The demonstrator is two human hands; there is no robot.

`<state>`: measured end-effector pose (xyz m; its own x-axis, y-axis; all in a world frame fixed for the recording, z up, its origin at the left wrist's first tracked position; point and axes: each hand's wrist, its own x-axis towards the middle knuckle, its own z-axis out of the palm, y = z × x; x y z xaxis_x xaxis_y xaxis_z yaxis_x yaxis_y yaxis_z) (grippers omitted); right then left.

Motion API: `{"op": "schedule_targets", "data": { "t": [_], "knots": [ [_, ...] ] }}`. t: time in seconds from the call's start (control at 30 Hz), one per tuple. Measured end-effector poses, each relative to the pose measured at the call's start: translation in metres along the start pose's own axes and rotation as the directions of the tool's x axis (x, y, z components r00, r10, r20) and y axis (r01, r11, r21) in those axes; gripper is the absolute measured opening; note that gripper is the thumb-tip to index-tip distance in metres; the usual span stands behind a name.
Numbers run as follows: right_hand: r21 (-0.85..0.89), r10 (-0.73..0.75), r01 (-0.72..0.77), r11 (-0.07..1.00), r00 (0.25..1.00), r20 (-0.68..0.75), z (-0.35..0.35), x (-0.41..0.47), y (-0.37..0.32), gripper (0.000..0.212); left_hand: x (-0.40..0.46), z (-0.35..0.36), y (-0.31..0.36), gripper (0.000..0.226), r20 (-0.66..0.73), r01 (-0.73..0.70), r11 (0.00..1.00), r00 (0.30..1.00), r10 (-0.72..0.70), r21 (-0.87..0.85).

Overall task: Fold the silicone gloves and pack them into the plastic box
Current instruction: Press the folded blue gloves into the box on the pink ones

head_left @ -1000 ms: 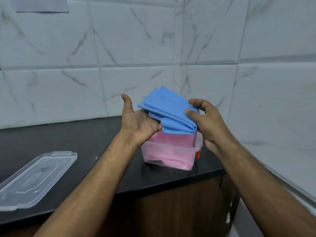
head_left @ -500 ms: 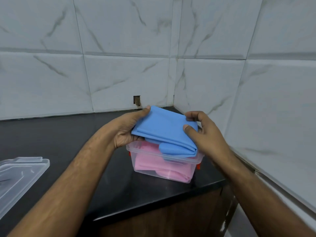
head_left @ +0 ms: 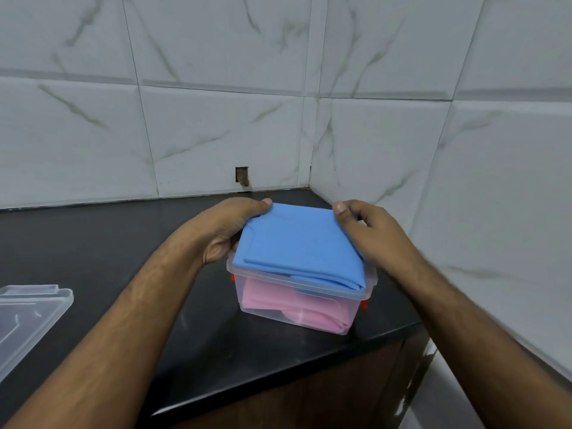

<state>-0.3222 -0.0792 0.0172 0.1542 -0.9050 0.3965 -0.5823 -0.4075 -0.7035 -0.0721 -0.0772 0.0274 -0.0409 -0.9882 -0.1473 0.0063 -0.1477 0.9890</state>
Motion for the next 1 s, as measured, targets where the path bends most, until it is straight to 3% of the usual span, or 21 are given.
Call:
{"op": "schedule_targets", "data": {
  "t": [0.07,0.47,0.57,0.7,0.83,0.9,1.0],
  "knots": [
    [0.026,0.033,-0.033,0.999,0.999,0.000,0.000,0.003,0.001,0.042,0.002,0.001,-0.003,0.022,-0.024,-0.053,0.999,0.998,0.053,0.009],
    [-0.054,0.090,-0.089,0.995,0.995,0.033,-0.003,0.009,-0.002,0.032,0.005,-0.001,-0.010,0.022,-0.023,-0.115,0.988,0.993,0.118,0.101],
    [-0.009,0.114,-0.114,0.993,0.993,0.023,-0.004,0.010,-0.003,0.037,0.005,0.000,-0.010,0.027,-0.026,-0.121,0.979,0.992,0.127,0.161],
    [-0.103,0.082,-0.078,0.992,0.996,0.035,-0.001,0.006,-0.001,0.052,0.006,-0.001,-0.010,0.022,-0.003,-0.160,0.958,0.986,0.166,0.237],
    [-0.029,0.044,-0.045,0.999,0.999,-0.021,0.001,-0.001,0.003,0.026,0.005,0.000,-0.010,0.020,-0.002,-0.173,0.949,0.984,0.180,0.264],
    [-0.078,0.000,-0.004,0.997,0.998,-0.057,0.002,-0.003,0.001,0.020,0.005,0.000,-0.010,0.019,-0.002,-0.170,0.949,0.984,0.177,0.267],
    [-0.216,-0.034,0.033,0.976,0.999,0.002,-0.001,-0.001,-0.004,0.023,0.005,0.000,-0.011,0.017,-0.007,-0.190,0.941,0.980,0.200,0.278]
  ]
}}
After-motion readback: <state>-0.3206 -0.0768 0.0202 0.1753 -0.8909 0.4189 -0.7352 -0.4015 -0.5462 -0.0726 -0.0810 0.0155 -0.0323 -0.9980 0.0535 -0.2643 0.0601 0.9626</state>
